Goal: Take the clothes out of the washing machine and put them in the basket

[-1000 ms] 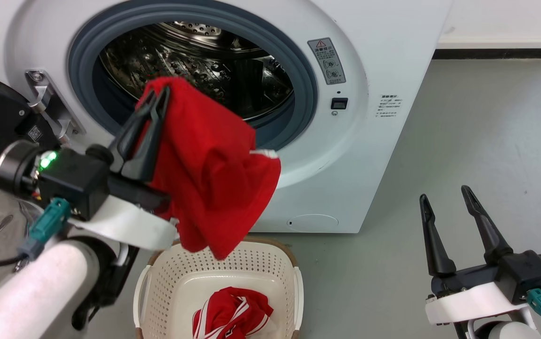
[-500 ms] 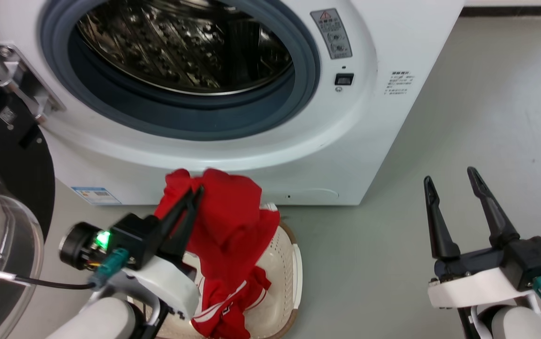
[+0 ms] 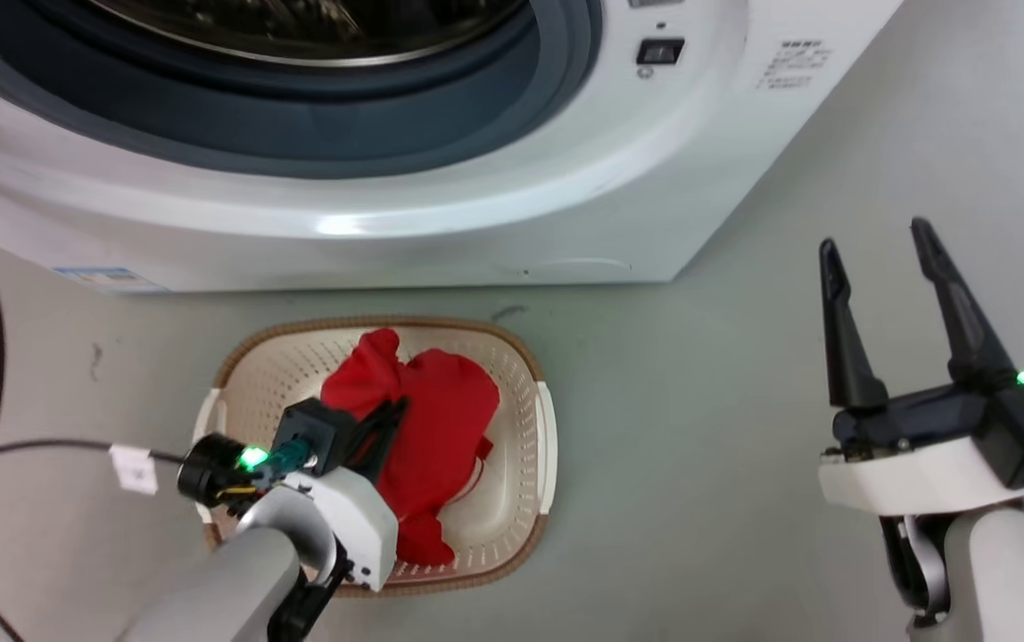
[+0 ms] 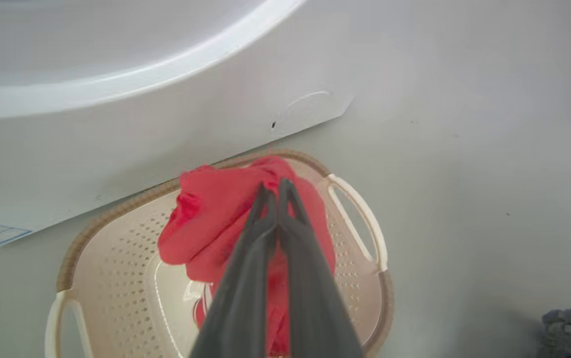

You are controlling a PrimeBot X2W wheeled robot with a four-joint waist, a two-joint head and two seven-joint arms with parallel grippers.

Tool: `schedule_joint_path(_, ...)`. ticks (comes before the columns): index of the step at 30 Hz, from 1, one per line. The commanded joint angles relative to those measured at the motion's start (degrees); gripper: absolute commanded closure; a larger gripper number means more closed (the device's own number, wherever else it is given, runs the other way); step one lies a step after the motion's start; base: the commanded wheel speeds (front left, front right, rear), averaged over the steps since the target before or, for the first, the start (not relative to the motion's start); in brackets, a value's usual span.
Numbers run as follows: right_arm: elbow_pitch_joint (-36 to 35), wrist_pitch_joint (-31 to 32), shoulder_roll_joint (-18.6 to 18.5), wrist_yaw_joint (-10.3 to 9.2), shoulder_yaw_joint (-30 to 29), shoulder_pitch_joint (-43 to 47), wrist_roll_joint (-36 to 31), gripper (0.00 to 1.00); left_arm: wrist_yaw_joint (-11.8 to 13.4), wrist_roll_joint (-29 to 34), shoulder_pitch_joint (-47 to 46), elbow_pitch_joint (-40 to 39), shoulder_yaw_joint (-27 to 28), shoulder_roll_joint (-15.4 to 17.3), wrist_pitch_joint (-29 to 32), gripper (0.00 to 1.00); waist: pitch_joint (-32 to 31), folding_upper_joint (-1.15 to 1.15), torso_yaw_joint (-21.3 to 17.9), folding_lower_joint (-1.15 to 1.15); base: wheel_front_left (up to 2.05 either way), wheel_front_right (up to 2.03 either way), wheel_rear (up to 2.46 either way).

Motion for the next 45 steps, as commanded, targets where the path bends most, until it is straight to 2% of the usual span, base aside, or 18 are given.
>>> schedule_joint_path(1,-0.5,-0.1,0.0,-0.04,-0.2,-1.7,0.3,0.00,-1.4,0.3,-2.3,3.6,-0.5,-1.3,-0.4,1.00,3.8,0.00,-1.3,-0.01,0.00,0.00,0.00)
schedule_joint_path(2,-0.9,-0.1,0.0,-0.04,-0.2,-2.7,0.5,0.00,-3.1,0.4,-4.5,8.6,-0.9,-2.9,-0.4,1.00,5.8,0.00,-1.8,-0.01,0.00,0.00,0.00)
schedule_joint_path(6,-1.6,-0.1,0.0,-0.04,-0.7,-4.8,0.8,0.00,-6.6,0.4,-9.2,17.6,-1.7,-6.5,-0.4,1.00,10.0,0.00,-2.8,-0.01,0.00,0.00,0.00)
schedule_joint_path(13,-2.8,-0.1,0.1,-0.04,-2.3,-7.6,1.5,0.00,-10.8,1.7,-17.3,34.0,-3.9,-10.9,1.1,1.00,17.1,0.00,-4.4,-0.01,0.00,0.00,0.00)
schedule_joint_path(20,-3.8,-0.1,0.0,-0.04,-3.7,-9.0,2.1,0.00,-12.5,2.1,-22.5,45.3,-5.5,-14.0,2.4,1.00,21.9,0.00,-5.3,-0.01,0.00,0.00,0.00)
schedule_joint_path(30,-3.9,-0.1,0.1,-0.04,-4.0,-10.0,3.0,0.00,-13.4,1.2,-24.3,51.0,-7.4,-15.6,5.3,1.00,24.1,0.00,-5.8,-0.01,0.00,0.00,0.00)
schedule_joint_path(32,-3.6,-0.1,0.1,-0.04,-4.0,-10.1,3.3,0.00,-13.4,0.9,-24.0,51.3,-7.5,-15.8,4.8,0.76,23.6,0.00,-5.9,-0.01,0.00,0.00,0.00)
schedule_joint_path(33,-3.4,-0.1,0.1,-0.04,-4.0,-10.0,3.3,0.00,-13.4,0.7,-23.9,51.4,-7.4,-15.8,4.2,0.00,23.2,0.00,-5.9,-0.01,0.00,0.00,0.00)
schedule_joint_path(40,-2.0,-0.1,0.1,-0.04,-3.3,-8.0,3.8,0.00,-13.3,-1.4,-21.1,52.1,-5.9,-16.5,-0.2,0.00,17.5,0.00,-5.1,-0.01,0.00,0.00,0.00)
schedule_joint_path(45,-1.1,-0.1,0.1,-0.04,-2.8,-6.5,3.6,0.00,-12.1,-2.8,-18.8,51.8,-4.1,-17.4,-3.6,0.00,13.1,0.00,-4.3,-0.01,0.00,0.00,0.00)
